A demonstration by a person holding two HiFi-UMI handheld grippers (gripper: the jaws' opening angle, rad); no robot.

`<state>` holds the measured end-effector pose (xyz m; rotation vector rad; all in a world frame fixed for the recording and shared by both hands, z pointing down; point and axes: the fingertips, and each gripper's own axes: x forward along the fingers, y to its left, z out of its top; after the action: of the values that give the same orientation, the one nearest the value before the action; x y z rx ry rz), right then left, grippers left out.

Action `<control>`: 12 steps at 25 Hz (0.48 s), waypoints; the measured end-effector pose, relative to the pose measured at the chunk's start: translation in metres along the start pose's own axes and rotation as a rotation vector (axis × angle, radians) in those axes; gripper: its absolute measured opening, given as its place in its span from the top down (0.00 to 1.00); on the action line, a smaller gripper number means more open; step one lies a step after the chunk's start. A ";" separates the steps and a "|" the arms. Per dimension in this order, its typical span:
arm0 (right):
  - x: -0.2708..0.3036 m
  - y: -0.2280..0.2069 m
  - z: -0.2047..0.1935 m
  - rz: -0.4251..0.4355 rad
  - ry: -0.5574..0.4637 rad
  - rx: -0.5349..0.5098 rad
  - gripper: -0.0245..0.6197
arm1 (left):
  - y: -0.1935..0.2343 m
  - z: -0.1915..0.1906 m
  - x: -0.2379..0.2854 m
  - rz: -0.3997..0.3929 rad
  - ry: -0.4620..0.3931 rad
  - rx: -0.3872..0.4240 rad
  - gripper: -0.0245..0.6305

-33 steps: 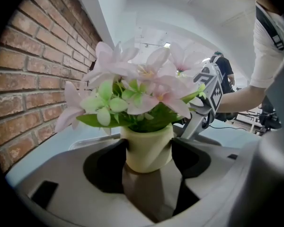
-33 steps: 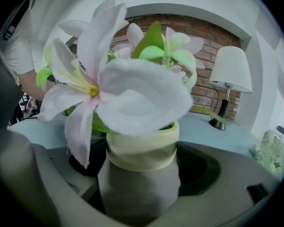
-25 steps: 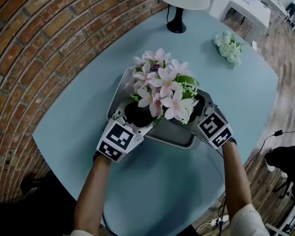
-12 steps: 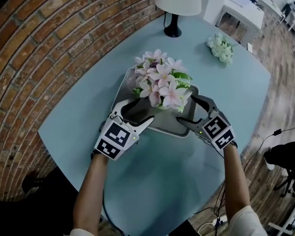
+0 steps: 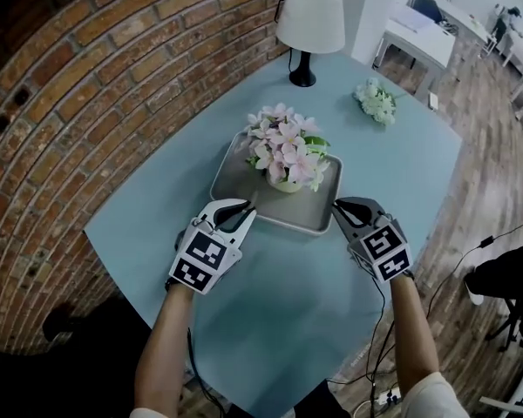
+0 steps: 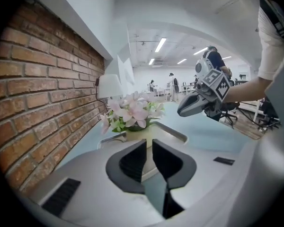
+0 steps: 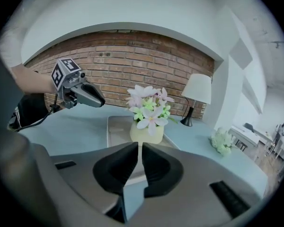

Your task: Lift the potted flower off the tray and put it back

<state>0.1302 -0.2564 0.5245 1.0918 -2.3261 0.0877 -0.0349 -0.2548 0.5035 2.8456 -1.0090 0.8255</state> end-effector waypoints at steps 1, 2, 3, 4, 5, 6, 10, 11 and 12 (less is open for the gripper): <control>-0.007 0.003 0.003 -0.005 -0.007 0.009 0.89 | -0.003 0.002 -0.006 0.004 -0.003 0.000 0.87; -0.013 0.005 0.007 -0.010 -0.014 0.016 0.91 | -0.005 0.004 -0.011 0.008 -0.008 0.003 0.89; -0.019 0.008 0.011 -0.016 -0.021 0.020 0.92 | -0.008 0.007 -0.017 0.011 -0.014 0.006 0.90; -0.025 0.011 0.015 -0.022 -0.028 0.024 0.93 | -0.010 0.010 -0.022 0.014 -0.020 0.008 0.91; -0.031 0.015 0.018 -0.028 -0.035 0.025 0.94 | -0.012 0.012 -0.028 0.017 -0.026 0.010 0.91; -0.038 0.018 0.021 -0.034 -0.040 0.027 0.94 | -0.014 0.014 -0.033 0.019 -0.032 0.008 0.91; -0.066 0.035 0.022 -0.059 -0.047 0.049 0.94 | -0.028 0.019 -0.053 0.014 -0.052 -0.002 0.91; -0.072 0.038 0.023 -0.065 -0.048 0.052 0.94 | -0.031 0.020 -0.058 0.014 -0.056 -0.001 0.91; -0.077 0.041 0.025 -0.069 -0.051 0.053 0.94 | -0.034 0.021 -0.064 0.017 -0.063 -0.001 0.91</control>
<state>0.1279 -0.1826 0.4705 1.2130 -2.3404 0.0969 -0.0465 -0.1944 0.4600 2.8831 -1.0416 0.7405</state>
